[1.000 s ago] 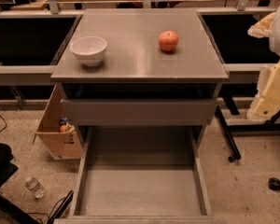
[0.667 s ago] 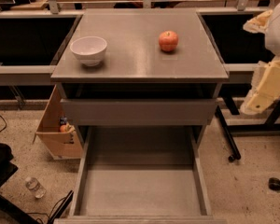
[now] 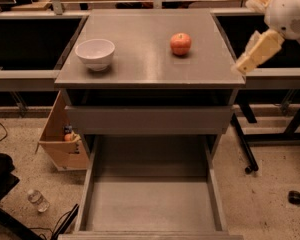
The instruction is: Place apple into middle drawer
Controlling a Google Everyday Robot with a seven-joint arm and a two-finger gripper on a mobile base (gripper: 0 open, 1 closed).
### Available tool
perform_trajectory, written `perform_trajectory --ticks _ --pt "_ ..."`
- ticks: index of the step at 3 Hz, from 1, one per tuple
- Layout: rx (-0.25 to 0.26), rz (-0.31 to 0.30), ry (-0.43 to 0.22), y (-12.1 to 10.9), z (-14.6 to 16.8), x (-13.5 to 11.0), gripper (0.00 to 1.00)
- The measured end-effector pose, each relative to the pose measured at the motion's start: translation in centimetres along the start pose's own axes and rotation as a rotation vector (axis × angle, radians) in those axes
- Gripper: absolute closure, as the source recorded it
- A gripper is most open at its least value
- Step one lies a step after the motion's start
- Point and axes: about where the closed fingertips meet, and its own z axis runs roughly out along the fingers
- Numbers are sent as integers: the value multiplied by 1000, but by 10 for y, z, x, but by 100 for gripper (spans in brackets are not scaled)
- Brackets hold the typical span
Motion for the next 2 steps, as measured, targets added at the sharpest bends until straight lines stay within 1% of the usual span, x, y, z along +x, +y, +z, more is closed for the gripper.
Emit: perform_trajectory --ticks 1,2 --pt "10 128 -129 -54 43 0 0" --pt "50 260 -241 -97 70 3 0"
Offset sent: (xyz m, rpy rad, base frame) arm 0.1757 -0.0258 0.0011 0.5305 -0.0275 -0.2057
